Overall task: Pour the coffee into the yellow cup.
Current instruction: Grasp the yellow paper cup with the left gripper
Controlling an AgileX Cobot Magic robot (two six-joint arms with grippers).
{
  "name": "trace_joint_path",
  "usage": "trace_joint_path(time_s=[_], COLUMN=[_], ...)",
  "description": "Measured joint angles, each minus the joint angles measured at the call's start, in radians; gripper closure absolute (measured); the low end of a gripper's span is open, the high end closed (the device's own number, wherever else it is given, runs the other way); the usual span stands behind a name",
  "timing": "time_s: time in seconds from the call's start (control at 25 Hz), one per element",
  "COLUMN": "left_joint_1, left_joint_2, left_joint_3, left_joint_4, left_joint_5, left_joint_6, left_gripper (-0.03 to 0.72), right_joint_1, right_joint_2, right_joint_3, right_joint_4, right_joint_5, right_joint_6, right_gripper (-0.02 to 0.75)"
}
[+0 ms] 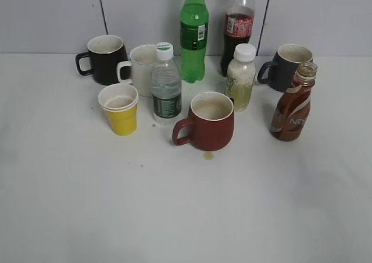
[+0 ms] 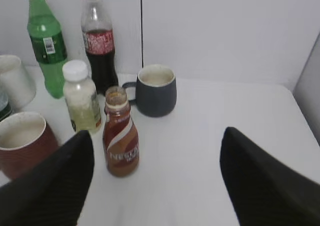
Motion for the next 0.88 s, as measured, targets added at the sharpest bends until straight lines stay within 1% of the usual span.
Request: trace_joint_path(time_s=[0.08,0.16,0.2,0.36,0.4,0.44,0.48,0.52,0.56,0.64,0.76,0.84,0.88], left_joint_1=[0.000,0.000,0.000,0.000,0.000,0.000,0.000,0.000,0.000,0.000,0.000,0.000,0.000], left_joint_2=[0.186,0.310,0.413,0.664,0.664,0.761,0.777,0.854,0.889,0.938,1.005,1.041,1.063], left_joint_3=[0.000,0.001,0.001,0.001,0.001,0.001,0.001,0.001,0.001,0.001,0.015,0.027,0.031], left_joint_4=[0.000,0.000,0.002,0.012,0.012,0.053,0.067,0.120,0.150,0.195,0.277,0.330,0.361], left_joint_5=[-0.183,-0.307,-0.405,-0.654,-0.654,-0.753,-0.769,-0.850,-0.881,-0.920,-0.960,-1.001,-1.016], left_joint_6=[0.000,0.000,0.000,-0.010,-0.010,-0.017,-0.018,-0.021,-0.021,-0.023,-0.023,-0.023,-0.023], left_gripper=[0.449,0.449,0.449,0.449,0.449,0.449,0.449,0.449,0.449,0.449,0.447,0.430,0.404], right_joint_1=[0.008,0.010,0.011,0.011,0.011,0.011,0.011,0.011,0.011,0.011,0.011,0.011,0.011], right_joint_2=[0.092,0.204,0.254,0.490,0.541,0.593,0.638,0.694,0.750,0.849,0.980,1.059,1.094], right_joint_3=[0.034,0.050,0.052,0.052,0.052,0.052,0.052,0.052,0.052,0.052,0.054,0.055,0.057], right_joint_4=[0.000,0.005,0.003,-0.006,-0.021,-0.044,-0.090,-0.133,-0.167,-0.216,-0.229,-0.244,-0.255], right_joint_5=[-0.162,-0.327,-0.391,-0.681,-0.756,-0.831,-0.890,-0.959,-1.023,-1.120,-1.210,-1.247,-1.265], right_joint_6=[0.000,0.000,0.000,0.026,0.049,0.073,0.101,0.123,0.139,0.161,0.172,0.172,0.172], right_gripper=[0.150,0.150,0.150,0.150,0.150,0.150,0.150,0.150,0.150,0.150,0.150,0.150,0.150])
